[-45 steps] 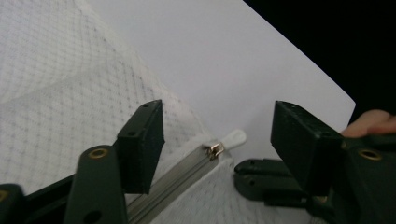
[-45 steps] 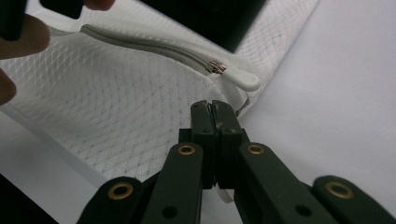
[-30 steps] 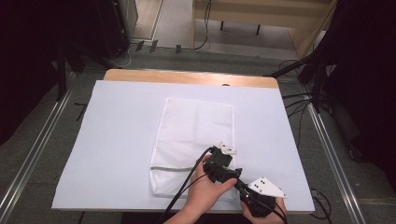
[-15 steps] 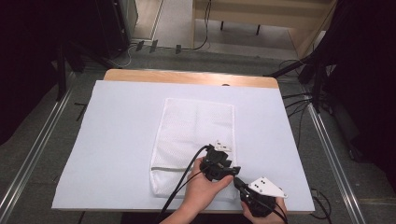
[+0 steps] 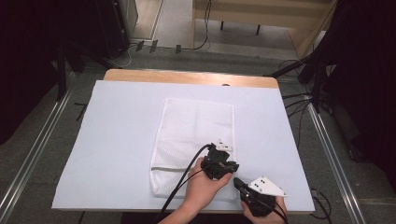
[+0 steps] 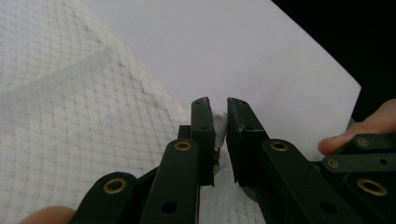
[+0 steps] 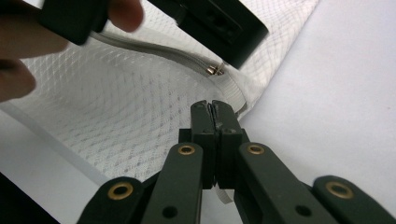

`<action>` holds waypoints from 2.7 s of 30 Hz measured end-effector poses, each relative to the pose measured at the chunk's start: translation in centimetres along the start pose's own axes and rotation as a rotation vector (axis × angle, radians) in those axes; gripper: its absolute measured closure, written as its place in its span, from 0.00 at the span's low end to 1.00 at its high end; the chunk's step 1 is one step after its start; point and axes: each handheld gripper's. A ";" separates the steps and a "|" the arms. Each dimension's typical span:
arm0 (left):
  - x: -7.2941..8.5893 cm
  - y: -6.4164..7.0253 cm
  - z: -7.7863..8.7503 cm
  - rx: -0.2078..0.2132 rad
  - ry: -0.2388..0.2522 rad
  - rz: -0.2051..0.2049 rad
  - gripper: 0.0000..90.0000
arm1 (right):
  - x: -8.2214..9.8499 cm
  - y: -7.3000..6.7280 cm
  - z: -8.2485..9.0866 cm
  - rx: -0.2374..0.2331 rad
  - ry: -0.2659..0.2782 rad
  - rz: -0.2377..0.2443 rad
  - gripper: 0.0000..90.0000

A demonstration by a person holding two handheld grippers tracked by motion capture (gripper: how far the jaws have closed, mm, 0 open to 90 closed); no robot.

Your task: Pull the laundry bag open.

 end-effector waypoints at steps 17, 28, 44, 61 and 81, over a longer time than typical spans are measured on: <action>2.1 -2.6 2.4 0.052 0.056 0.034 0.97 | -0.6 0.2 0.8 0.048 0.017 -0.010 1.00; 3.0 -4.6 3.9 0.012 0.077 0.046 0.97 | -1.1 0.0 1.2 0.073 0.046 0.003 1.00; 4.8 -10.0 8.4 -0.120 0.121 0.102 0.97 | -1.6 -0.5 1.9 0.101 0.070 0.033 1.00; 8.2 -15.5 15.7 -0.268 0.186 0.150 0.97 | -2.0 -0.3 2.6 0.124 0.094 0.046 1.00; 10.9 -18.6 21.3 -0.288 0.485 0.287 0.72 | -1.9 0.7 3.3 0.082 0.111 -0.031 1.00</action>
Point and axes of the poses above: each handheld gripper's, and its own axes: z roughly backward along the jaws, x roughly out of its underside, y roughly to its right, and after that the axes turned 14 degrees about z, right-handed
